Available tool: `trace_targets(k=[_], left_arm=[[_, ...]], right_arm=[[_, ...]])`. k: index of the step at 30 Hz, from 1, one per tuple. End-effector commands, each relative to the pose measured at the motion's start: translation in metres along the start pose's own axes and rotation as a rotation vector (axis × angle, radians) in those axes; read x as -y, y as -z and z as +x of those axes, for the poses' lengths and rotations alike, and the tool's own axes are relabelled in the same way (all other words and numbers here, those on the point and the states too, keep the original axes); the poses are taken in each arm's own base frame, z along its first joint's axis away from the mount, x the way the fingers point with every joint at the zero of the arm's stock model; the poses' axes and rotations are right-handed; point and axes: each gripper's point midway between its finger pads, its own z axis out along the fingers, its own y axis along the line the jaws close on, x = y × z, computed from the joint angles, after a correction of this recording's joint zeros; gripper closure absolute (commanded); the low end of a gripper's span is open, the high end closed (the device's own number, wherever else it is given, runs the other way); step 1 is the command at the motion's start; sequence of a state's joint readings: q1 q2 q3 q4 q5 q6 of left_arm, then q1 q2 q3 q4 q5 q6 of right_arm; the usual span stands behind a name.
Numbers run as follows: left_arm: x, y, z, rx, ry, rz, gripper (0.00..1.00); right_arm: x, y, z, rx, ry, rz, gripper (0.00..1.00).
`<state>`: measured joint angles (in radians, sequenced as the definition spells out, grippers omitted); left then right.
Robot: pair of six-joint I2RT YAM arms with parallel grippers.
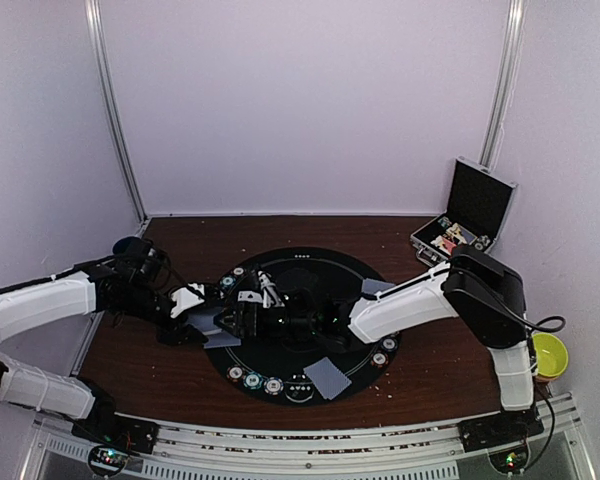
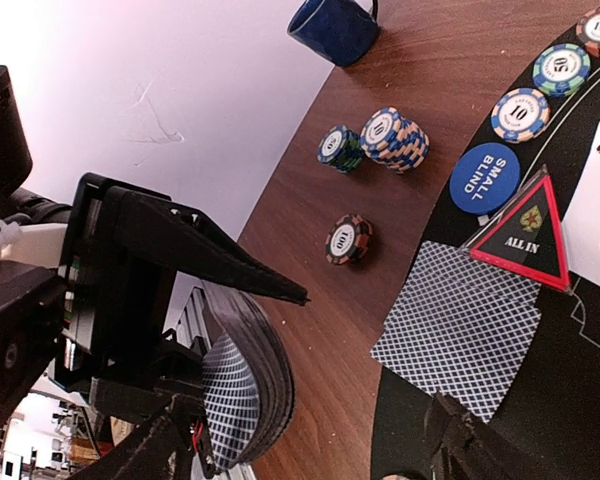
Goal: Distribute texas hold em gaming equipment
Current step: Pick up the poker card from the face-down deck piles.
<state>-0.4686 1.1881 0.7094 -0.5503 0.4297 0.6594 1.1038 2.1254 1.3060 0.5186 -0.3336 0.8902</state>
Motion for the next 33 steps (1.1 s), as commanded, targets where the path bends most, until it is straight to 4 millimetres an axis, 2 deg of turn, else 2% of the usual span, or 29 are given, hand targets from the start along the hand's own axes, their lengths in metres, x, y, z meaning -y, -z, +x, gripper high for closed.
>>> trace_targets(k=[1, 9, 16, 26, 33], left_arm=[[-0.002, 0.005, -0.015, 0.054, -0.020, -0.012, 0.47], [0.000, 0.004, -0.015, 0.052, -0.026, -0.009, 0.47], [0.001, 0.003, -0.015, 0.056, -0.029, -0.005, 0.47], [0.002, 0.003, -0.015, 0.055, -0.029, -0.002, 0.47], [0.003, 0.001, -0.013, 0.050, -0.029, 0.002, 0.47]], right_arm=[[-0.026, -0.010, -0.010, 0.016, -0.060, -0.123, 0.20], [-0.031, -0.023, -0.010, 0.001, -0.109, -0.169, 0.28], [-0.008, -0.033, -0.007, -0.014, -0.063, -0.038, 0.28], [0.007, -0.047, 0.000, -0.045, -0.050, 0.012, 0.30], [0.014, -0.042, -0.003, -0.034, -0.060, 0.031, 0.41]])
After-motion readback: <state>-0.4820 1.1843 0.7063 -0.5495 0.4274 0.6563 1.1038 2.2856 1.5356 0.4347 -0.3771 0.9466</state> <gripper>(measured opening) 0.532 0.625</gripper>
